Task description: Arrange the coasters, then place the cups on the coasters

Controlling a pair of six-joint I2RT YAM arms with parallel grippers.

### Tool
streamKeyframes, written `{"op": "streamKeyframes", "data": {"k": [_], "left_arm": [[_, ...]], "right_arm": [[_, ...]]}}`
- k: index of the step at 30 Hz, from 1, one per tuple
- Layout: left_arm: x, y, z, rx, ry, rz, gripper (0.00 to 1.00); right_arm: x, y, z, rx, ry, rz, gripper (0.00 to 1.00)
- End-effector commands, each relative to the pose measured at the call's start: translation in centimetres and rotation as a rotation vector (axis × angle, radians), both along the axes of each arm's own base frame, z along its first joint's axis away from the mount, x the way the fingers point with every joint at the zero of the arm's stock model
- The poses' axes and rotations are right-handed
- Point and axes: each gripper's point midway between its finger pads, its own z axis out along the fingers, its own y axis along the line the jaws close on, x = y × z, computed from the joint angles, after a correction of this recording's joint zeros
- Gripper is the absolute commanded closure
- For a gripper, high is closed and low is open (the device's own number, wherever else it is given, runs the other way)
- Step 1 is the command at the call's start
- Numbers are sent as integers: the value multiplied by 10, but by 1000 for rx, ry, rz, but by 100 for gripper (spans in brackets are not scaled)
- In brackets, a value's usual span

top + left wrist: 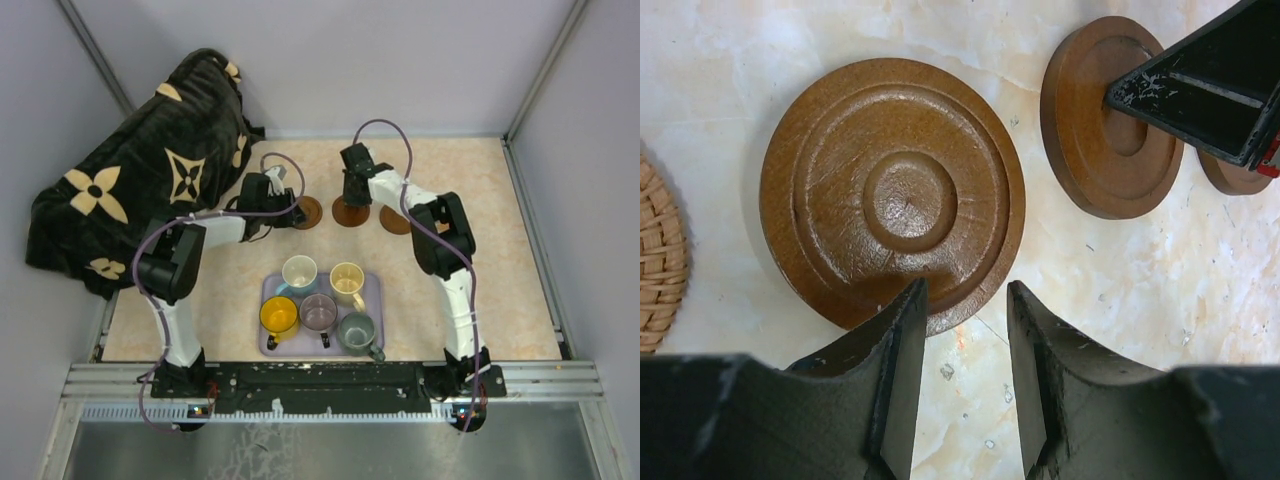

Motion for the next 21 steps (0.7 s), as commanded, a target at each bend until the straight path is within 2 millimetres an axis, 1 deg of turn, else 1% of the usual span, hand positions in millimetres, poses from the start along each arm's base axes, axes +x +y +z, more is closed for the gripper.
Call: {"op": "streamKeyframes", "data": {"k": [1,4,11,18,21], "left_arm": [[12,1,-1,16,-20,-2,56],[14,1,-5,26,-15,2,56],[20,2,-11,30,-9,8,56],[26,4,-12,38,-15,17,56],[31,6,-10,46,-24,28,56]], "right_arm": [[2,8,-13,8,29,36,90],[4,13,-12,12,27,43,90],[4,15,-10,11,27,50,90],[-5,19,-11,-1,32,73,89],[-6,20,-7,-9,23,80,89]]}}
